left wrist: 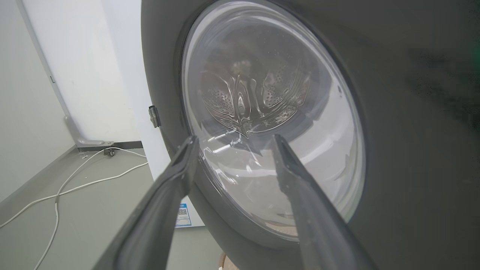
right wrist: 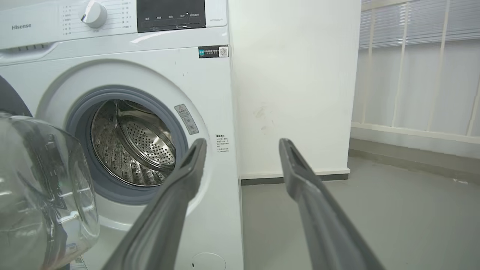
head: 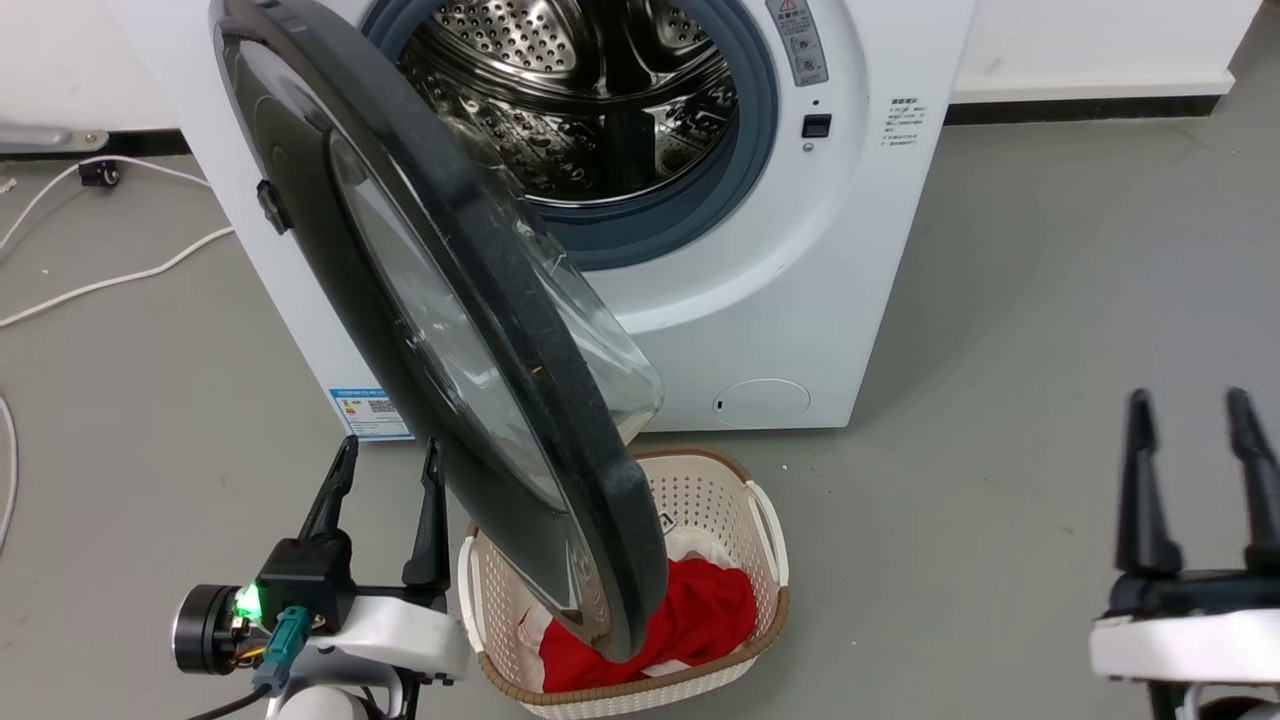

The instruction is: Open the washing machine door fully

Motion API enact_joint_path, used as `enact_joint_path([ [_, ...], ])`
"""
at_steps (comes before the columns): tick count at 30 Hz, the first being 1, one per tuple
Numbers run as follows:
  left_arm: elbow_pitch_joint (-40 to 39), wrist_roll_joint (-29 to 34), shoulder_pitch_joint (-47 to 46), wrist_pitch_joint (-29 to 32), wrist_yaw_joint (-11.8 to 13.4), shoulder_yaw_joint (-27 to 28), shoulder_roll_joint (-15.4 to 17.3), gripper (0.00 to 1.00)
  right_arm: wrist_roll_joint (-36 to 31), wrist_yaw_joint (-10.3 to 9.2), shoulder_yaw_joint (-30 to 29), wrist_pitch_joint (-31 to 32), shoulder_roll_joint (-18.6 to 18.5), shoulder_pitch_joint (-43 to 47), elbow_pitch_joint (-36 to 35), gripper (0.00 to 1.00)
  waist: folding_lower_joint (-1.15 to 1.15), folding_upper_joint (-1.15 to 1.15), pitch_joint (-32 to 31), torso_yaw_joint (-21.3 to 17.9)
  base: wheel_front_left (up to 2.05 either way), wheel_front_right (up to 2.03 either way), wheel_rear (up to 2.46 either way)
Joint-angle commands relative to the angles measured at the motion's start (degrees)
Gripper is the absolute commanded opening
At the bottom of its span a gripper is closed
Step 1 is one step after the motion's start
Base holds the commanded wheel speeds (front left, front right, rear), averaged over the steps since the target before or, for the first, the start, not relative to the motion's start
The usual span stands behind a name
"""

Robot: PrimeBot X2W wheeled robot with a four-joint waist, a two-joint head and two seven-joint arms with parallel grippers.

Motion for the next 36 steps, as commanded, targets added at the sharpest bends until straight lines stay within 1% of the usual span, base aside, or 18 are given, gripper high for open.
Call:
enact_joint_path([
  [1,-0.2,0.1,-0.5,-0.1,-0.1,0.0,0.1,1.00,-3.0,-0.02,0.8,0.3,0.2,1.3,-1.0,1.00,0.00,0.00,0.1,0.1,0.00,0.00,0.00],
  [4,-0.2,0.2,-0.7,-0.1,-0.1,0.0,0.0,1.00,-8.0,-0.03,2.6,1.0,0.5,2.8,-2.6,1.00,0.00,0.00,0.3,0.3,0.00,0.00,0.00],
  [5,-0.2,0.3,-0.7,-0.1,0.0,0.0,0.0,1.00,-8.8,-0.03,3.0,1.0,0.6,3.3,-2.6,1.00,0.00,0.00,0.3,0.3,0.00,0.00,0.00],
  [6,-0.2,0.4,-0.8,-0.1,0.0,0.0,0.0,1.00,-9.0,-0.03,3.4,1.1,0.6,4.8,-0.8,1.00,0.00,0.00,0.5,0.4,0.00,0.00,0.00],
  [12,-0.4,0.5,-0.6,-0.1,0.0,0.0,0.0,1.00,-4.8,-0.03,2.5,0.1,0.7,5.2,3.7,1.00,0.00,0.00,0.5,0.4,0.00,0.00,0.00],
  [24,-0.3,0.5,-0.4,-0.1,-0.2,0.2,-0.1,1.00,-4.0,-0.03,2.5,-0.8,0.7,3.7,5.5,1.00,0.00,0.00,0.4,0.1,0.00,0.00,0.00],
  [25,-0.2,0.3,-0.4,-0.1,-0.3,0.2,-0.1,0.93,-4.0,-0.03,2.5,-0.8,0.7,3.6,5.5,1.00,0.00,0.00,0.4,0.1,0.00,0.00,0.00],
  [26,-0.1,0.2,-0.3,-0.1,-0.3,0.1,-0.1,0.49,-3.9,-0.03,2.5,-0.8,0.7,3.6,5.5,1.00,0.00,0.00,0.5,0.1,0.00,0.00,0.00],
  [27,-0.1,0.2,-0.3,-0.1,-0.3,0.1,-0.1,0.31,-3.9,-0.03,2.6,-0.8,0.7,3.7,5.5,1.00,0.00,0.00,0.5,0.1,0.00,0.00,0.00],
  [28,0.0,0.1,-0.3,-0.1,-0.4,0.0,-0.1,0.00,-3.9,-0.03,2.6,-0.8,0.7,3.6,5.5,1.00,0.00,0.00,0.5,0.1,0.00,0.00,0.00],
  [36,0.0,0.2,-0.7,-0.1,-0.7,0.0,-0.2,0.00,-3.8,-0.03,2.5,-0.9,0.7,3.8,5.3,1.00,0.00,0.00,0.7,0.2,0.00,0.00,0.00],
])
